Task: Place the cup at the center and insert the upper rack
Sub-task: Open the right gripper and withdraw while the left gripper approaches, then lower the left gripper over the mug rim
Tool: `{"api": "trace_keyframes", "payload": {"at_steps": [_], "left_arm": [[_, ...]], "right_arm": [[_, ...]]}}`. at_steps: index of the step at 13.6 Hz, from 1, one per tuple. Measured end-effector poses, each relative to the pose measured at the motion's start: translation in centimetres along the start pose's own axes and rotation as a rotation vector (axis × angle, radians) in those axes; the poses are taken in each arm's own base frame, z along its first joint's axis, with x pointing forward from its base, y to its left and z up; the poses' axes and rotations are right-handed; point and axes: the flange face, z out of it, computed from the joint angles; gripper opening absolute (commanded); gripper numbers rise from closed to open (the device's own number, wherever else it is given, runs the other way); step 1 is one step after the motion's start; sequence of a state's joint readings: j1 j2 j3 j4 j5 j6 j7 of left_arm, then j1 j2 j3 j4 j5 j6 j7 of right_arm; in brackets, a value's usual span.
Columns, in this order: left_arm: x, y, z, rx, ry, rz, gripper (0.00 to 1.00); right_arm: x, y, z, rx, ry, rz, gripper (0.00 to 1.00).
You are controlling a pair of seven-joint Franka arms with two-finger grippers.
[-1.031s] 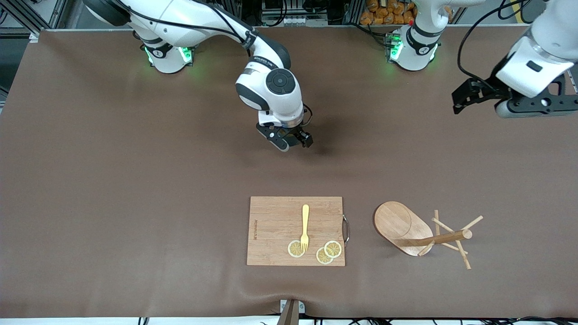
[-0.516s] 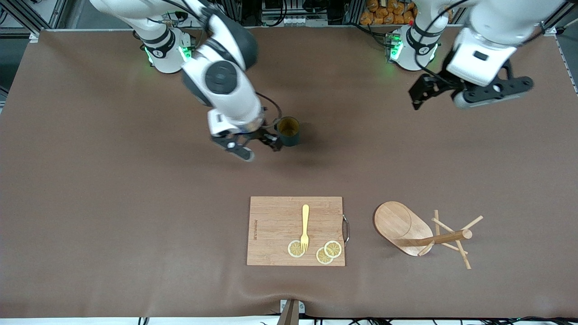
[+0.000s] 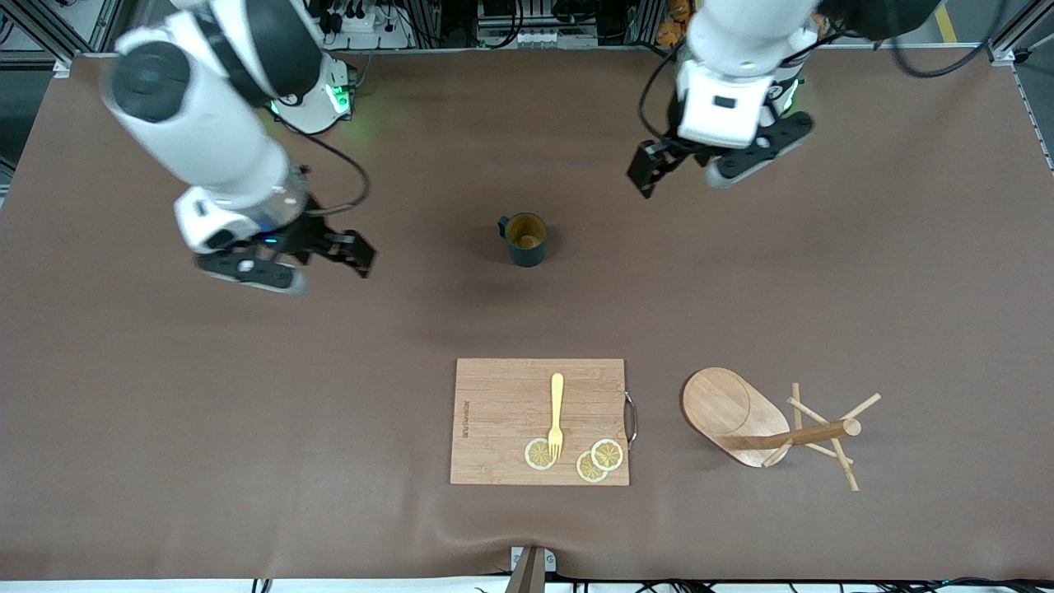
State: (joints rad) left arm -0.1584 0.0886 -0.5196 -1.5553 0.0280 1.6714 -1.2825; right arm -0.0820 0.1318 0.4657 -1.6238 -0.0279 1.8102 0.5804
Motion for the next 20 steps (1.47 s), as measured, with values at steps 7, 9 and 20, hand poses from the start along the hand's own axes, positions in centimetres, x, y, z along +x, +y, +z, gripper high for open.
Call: {"api": "trace_keyframes", "payload": {"at_steps": [7,9,20], "left_arm": [[-14.5,9.2,11.0,0.083,0.103,-0.158,1.0],[-18.2,11.3,14.1,0.08,0.15,-0.217,1.0],[-30.6,14.1,34.4,0.06,0.338,-0.469,1.0]], "right_arm": [[3.6,17.1,-5.1,-0.05,-0.042,-0.248,1.0],[3.5,19.0,-6.3,-0.053,-0.07,-0.257,1.0],[1.5,19.5,-8.4,-0.061,-0.127,-0.26,1.0]]}}
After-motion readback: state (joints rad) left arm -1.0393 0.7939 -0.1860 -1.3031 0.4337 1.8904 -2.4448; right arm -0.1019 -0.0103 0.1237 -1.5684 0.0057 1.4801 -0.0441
